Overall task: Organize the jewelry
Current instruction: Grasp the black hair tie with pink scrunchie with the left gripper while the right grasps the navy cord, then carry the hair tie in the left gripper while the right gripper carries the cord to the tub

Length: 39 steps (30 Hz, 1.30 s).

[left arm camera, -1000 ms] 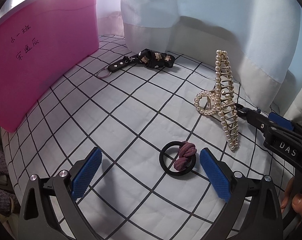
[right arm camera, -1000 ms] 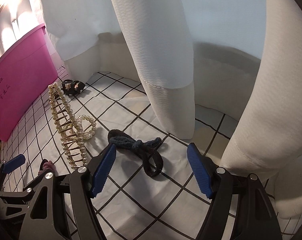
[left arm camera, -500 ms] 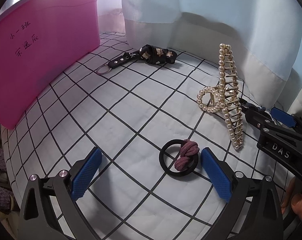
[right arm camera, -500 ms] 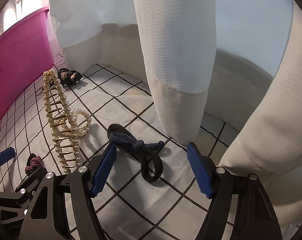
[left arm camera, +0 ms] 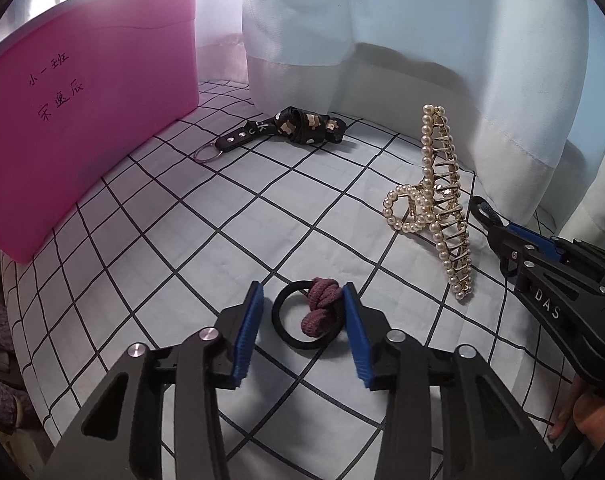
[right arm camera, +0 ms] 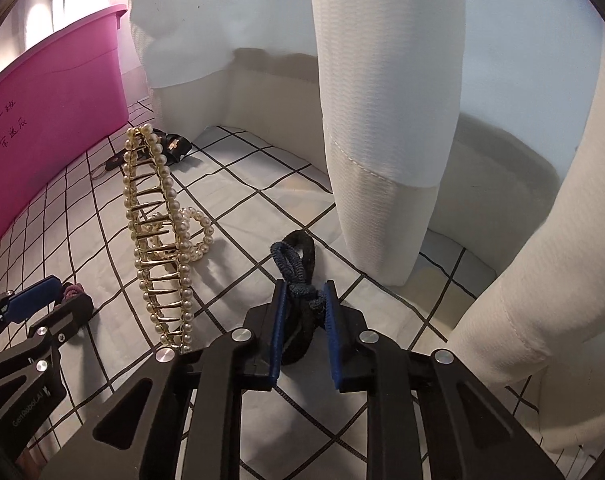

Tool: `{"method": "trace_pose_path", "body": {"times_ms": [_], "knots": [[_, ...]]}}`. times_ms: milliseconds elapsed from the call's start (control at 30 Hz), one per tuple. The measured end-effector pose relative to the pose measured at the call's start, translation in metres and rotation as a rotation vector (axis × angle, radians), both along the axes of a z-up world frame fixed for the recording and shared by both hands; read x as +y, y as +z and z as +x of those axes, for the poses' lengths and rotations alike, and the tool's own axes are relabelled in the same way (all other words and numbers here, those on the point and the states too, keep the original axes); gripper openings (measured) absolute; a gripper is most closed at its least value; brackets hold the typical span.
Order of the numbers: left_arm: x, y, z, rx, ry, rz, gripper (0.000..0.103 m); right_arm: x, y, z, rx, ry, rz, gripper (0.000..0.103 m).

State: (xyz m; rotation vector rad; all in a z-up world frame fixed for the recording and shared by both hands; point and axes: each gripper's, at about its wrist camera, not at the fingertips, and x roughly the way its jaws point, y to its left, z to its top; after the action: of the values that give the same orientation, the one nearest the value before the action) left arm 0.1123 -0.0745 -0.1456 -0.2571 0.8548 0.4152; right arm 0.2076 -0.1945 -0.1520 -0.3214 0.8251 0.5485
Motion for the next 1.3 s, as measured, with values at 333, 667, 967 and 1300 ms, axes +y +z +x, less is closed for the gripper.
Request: {"method": "trace_pose_path", "body": {"times_ms": [333, 667, 967, 1300], "knots": [[0.006, 0.003, -0.012, -0.061, -0.006, -0.065, 0.019, -0.032, 0.004, -0.023, 0.037, -0.039, 0.081, 0.018], [-0.01, 0.018, -0.037, -0.025, -0.072, -0.013, 0.019, -0.062, 0.012, -0.065, 0.101, -0.052, 0.112, 0.018], [-0.019, 0.085, -0.077, -0.032, -0.113, 0.034, 0.019, -0.077, 0.081, -0.107, 0.09, -0.002, 0.145, 0.018], [0.031, 0.186, -0.115, -0.179, 0.024, 0.077, 0.019, -0.046, 0.181, -0.126, -0.017, 0.143, 0.244, 0.018]]}}
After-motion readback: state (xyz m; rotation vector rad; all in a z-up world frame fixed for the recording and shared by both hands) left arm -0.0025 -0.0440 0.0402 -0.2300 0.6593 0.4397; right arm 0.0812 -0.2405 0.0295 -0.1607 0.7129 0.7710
